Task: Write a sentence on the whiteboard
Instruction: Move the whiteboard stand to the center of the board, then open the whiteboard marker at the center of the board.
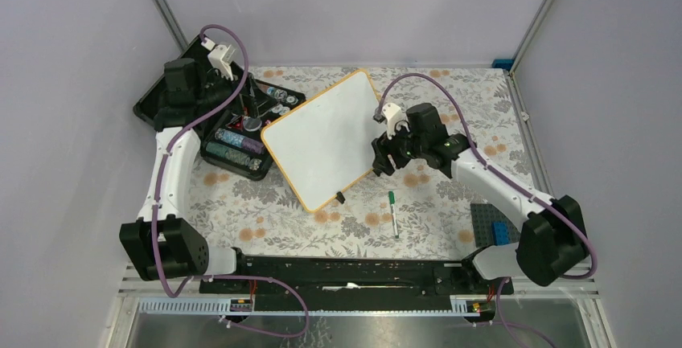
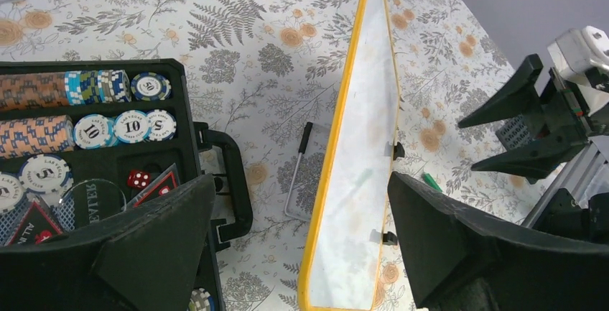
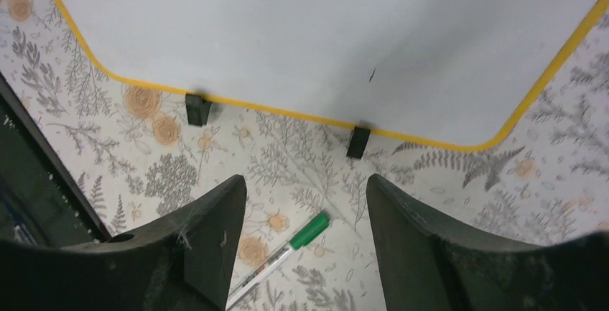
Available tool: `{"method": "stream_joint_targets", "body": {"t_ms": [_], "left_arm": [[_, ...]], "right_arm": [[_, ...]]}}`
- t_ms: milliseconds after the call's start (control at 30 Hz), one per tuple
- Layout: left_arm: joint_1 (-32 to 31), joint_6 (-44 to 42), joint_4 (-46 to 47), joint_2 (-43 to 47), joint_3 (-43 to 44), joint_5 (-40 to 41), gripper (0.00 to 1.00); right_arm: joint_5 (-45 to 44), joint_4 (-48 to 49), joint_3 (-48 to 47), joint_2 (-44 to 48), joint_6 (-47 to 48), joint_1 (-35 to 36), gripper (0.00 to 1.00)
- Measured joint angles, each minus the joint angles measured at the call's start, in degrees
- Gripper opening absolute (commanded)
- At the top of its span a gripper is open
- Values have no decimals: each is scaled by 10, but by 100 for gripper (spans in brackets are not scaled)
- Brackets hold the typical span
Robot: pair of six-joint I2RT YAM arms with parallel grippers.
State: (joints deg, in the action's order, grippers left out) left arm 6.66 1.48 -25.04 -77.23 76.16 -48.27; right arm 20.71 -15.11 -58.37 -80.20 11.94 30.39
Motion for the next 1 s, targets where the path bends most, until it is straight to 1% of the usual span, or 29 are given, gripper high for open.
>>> {"method": "stream_joint_targets", "body": {"t_ms": [133,267,367,733,1000], "left_arm": [[-8,-14,-15,3,0,15,99],[-21,-21,-22,9,0,29,99],[-30,-22,-23,13,0,37,99],[-40,-19,-23,15,0,61,99],[-47,-8,-10,15,0,78,99]], "right_arm": [[-2,-38,35,30,-9,1,67],[-17,-95,74,30,-10,14,66],[-36,-121,84,22,-9,34,64],[-107,-129,83,-75,-8,79,58],[-134,-120,77,-115,-11,84,47]]}}
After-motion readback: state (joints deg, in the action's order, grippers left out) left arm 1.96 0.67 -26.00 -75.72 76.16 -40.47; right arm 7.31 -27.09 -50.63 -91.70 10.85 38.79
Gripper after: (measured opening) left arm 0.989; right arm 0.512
